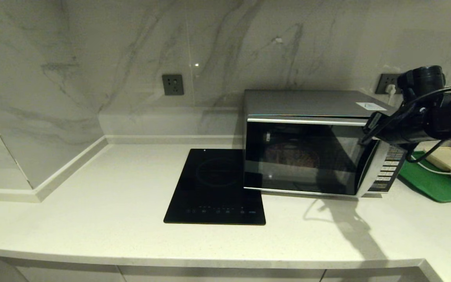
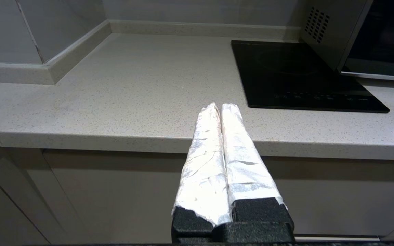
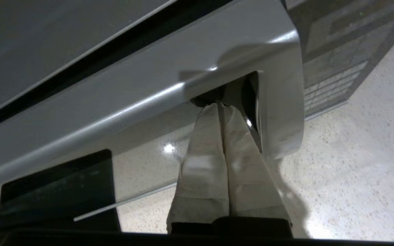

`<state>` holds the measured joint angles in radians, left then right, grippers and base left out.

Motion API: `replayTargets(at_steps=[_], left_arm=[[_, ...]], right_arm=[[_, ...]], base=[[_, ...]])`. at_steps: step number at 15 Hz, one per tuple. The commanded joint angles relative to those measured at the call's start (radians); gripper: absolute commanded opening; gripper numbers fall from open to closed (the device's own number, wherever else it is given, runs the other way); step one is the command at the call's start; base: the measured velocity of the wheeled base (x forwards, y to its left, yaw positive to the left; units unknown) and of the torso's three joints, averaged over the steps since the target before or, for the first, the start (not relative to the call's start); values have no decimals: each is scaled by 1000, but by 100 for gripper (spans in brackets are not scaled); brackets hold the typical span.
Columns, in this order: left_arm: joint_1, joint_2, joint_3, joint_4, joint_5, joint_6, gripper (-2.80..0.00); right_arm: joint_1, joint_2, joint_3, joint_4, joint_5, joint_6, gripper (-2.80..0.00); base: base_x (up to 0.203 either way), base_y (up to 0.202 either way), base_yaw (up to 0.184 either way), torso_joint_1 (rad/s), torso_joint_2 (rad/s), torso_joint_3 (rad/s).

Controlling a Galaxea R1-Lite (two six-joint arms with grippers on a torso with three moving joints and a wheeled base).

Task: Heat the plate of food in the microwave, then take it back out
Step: Close the microwave oven

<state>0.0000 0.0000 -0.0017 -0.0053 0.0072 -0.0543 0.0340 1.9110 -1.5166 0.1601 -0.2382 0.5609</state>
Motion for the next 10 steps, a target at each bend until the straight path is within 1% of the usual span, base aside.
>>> replayTargets(at_steps=[1,7,10], left_arm=[[0,0,0,-1,0,-1,-280],[0,0,0,-1,0,-1,-280],[0,0,0,-1,1,-1,-280]], right_arm=[[0,36,-17,-31,-1,2,-280],[0,14,-8,-37,2,-1,-280],[0,-11,-18,-34,28,-17,-280]], base=[[0,0,0,0,0,0],[0,0,0,0,0,0],[0,0,0,0,0,0]])
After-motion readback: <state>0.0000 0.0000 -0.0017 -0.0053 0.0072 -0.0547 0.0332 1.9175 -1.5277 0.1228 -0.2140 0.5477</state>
